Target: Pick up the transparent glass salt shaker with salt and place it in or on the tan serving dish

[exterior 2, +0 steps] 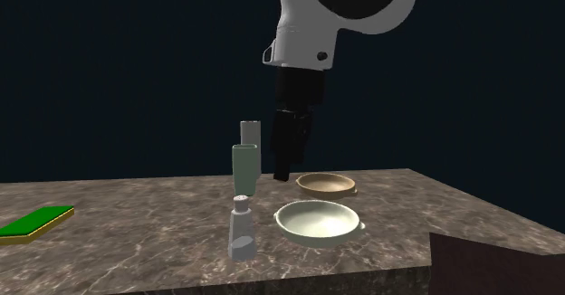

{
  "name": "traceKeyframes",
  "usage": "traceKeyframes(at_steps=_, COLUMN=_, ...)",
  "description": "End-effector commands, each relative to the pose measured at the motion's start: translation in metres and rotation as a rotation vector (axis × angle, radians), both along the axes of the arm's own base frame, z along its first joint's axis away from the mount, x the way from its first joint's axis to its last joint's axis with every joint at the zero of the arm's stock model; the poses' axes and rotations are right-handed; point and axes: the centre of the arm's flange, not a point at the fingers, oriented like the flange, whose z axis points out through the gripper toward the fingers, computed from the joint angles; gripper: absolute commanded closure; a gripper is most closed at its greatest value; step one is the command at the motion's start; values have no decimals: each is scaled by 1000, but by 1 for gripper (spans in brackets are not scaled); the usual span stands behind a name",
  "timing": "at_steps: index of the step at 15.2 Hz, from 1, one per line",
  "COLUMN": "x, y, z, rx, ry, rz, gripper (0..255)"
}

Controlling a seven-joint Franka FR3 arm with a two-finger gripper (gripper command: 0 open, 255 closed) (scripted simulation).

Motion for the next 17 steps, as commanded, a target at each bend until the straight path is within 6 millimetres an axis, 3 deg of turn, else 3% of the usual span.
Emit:
traceKeyframes(at_steps=1, x=17, y=1, z=-19, rx=8, ry=-25, rz=10, gripper=0)
traceKeyframes(at_steps=6, x=59, y=2, z=-63, rx=28, ry=-79, rz=33, gripper=0)
traceKeyframes(at_steps=14, x=69, y=3, z=-104, rx=28, ry=-81, rz=34, gripper=0)
traceKeyframes(at_steps=17, x=69, y=3, z=-104, rx=28, ry=-81, rz=34, gripper=0)
